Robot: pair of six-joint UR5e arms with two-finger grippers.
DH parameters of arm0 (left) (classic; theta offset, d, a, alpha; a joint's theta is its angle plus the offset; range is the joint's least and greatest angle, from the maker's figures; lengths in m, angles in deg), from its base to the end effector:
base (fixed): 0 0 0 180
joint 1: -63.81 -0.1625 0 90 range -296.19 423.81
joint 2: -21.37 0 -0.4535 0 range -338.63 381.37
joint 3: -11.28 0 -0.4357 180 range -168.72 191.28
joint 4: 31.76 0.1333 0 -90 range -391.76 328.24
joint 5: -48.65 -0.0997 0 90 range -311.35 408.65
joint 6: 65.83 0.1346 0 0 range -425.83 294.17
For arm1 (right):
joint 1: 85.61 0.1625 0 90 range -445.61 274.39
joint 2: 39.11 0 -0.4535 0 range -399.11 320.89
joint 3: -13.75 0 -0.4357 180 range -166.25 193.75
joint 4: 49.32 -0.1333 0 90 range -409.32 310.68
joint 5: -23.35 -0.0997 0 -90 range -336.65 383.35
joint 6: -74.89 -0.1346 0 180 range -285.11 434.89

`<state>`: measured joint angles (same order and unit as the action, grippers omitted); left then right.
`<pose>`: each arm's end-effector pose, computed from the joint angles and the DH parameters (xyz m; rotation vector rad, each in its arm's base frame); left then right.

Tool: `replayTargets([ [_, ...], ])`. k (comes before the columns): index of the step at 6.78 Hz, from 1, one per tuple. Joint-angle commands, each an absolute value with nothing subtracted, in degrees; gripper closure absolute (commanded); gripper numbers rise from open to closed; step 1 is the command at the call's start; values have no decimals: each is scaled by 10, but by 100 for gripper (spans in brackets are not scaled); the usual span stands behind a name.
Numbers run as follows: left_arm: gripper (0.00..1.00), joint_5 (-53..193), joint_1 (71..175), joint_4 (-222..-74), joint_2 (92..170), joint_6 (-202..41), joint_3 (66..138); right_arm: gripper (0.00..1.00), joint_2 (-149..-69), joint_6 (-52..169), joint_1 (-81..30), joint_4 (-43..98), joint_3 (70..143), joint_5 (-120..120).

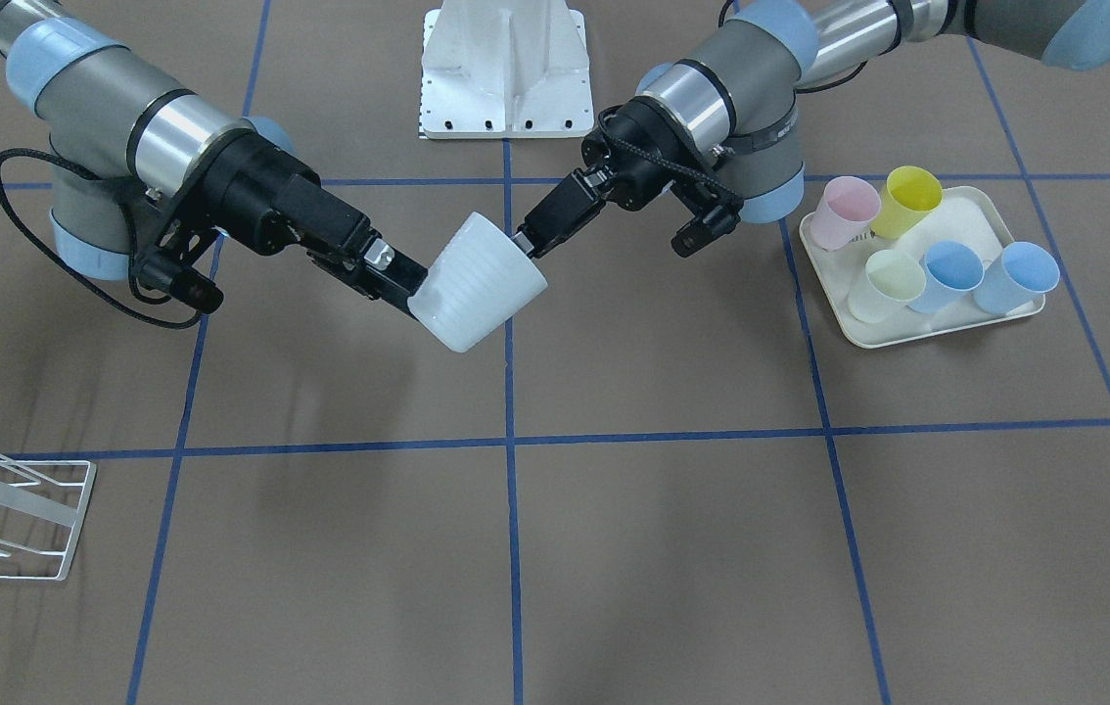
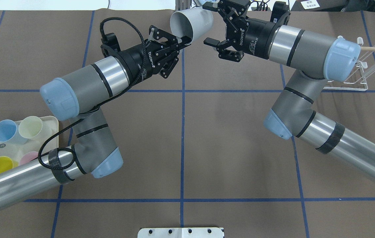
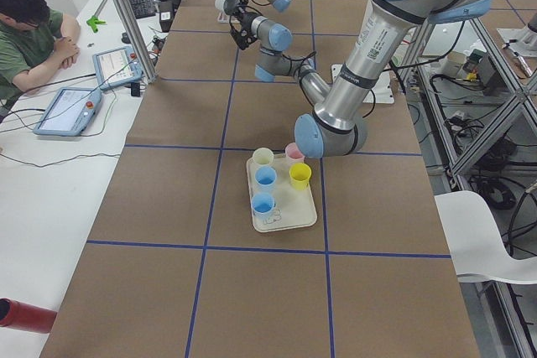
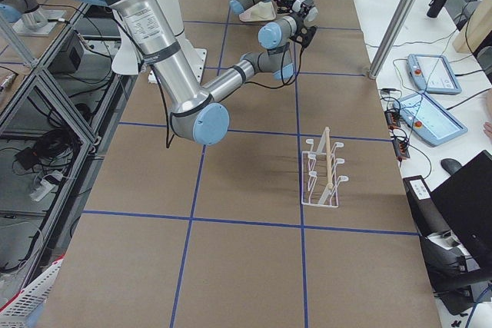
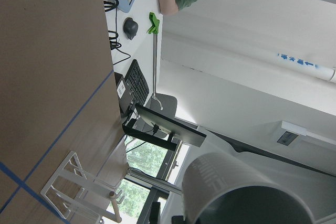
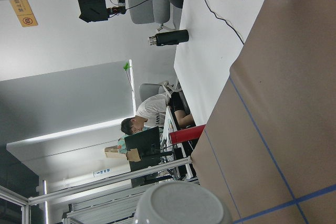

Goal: Transfer IKEA cup to right arm and place on rack

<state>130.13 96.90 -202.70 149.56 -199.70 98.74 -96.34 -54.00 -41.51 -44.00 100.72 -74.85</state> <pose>0.5102 -0.5154 0.1163 -0.1047 2.1755 -0.9632 -0.4261 -0.5718 0.1818 -0.0014 -2.0807 0.7756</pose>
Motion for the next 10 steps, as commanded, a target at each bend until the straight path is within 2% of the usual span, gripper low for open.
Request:
replayTargets([
  [1,100,1300,967,-2025,1507,-1997,976,0,-962,-540,-418,-439,1006,-747],
  [6,100,1301,957,-2026,1511,-1996,967,0,-963,-539,-428,-440,1005,-722],
  [7,100,1301,957,-2026,1511,-1996,968,10,-963,-540,-429,-439,1002,-722],
  [8,100,1301,957,-2026,1511,-1997,968,74,-963,-541,-429,-439,1001,-722],
  [9,81,1302,957,-2029,1509,-1993,969,100,-962,-540,-429,-439,998,-722],
  [10,1,1302,961,-2029,1509,-1981,971,100,-964,-539,-428,-440,998,-721],
])
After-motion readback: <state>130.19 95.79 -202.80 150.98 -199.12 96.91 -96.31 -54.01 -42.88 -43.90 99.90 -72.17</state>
